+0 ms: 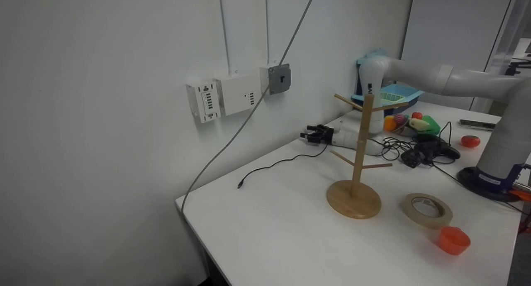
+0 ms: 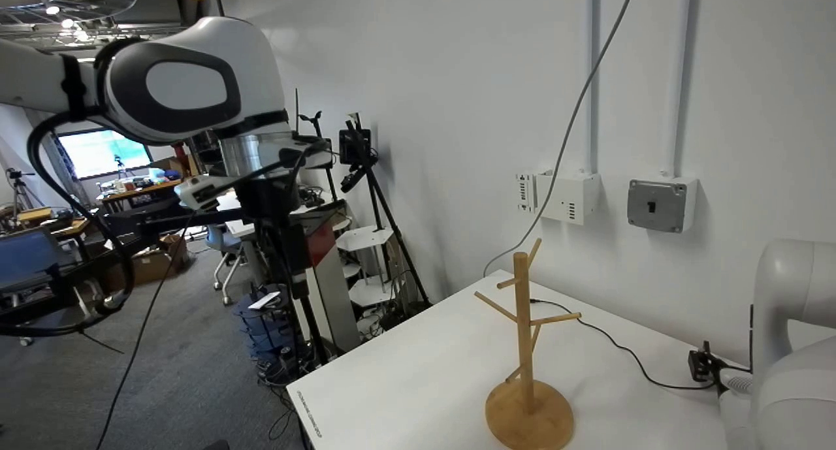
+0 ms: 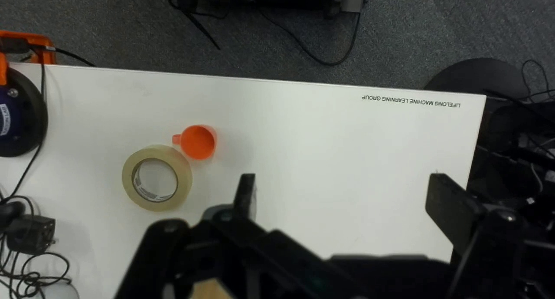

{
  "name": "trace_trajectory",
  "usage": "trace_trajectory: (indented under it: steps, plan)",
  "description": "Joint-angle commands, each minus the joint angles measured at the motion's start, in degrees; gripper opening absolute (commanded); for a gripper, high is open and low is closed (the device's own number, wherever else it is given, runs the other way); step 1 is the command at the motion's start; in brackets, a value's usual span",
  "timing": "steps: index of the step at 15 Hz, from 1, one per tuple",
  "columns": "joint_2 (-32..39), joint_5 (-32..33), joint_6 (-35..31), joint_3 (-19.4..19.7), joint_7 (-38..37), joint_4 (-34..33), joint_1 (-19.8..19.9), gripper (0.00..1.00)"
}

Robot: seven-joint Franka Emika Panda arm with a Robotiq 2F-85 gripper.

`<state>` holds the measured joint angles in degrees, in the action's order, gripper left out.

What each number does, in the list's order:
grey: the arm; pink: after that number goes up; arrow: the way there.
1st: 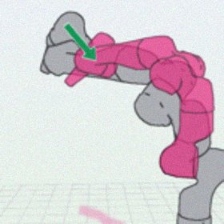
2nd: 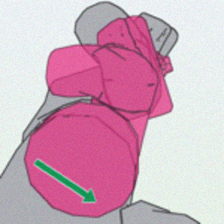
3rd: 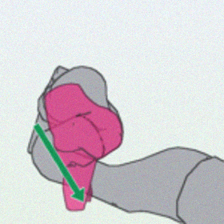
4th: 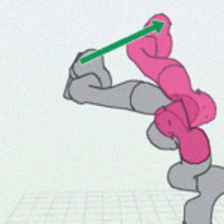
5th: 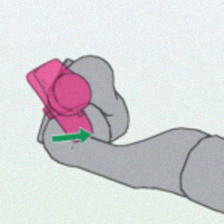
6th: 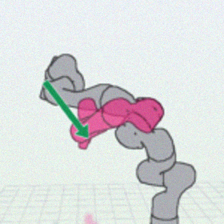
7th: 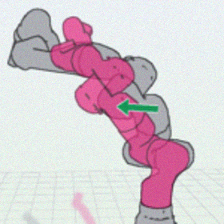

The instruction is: Hang the orange cup on the wooden rack on the table

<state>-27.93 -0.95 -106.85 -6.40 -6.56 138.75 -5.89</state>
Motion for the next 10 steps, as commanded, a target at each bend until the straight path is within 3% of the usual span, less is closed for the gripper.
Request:
trace_trajectory:
  steps: [1, 10]
  plan:
    - [-0.15, 0.19, -0.43, 0.28, 0.08, 0.63, 0.72, 1.00]
    - [0.05, 0.55, -1.24, 1.03, 0.32, 1.85, 1.56, 1.00]
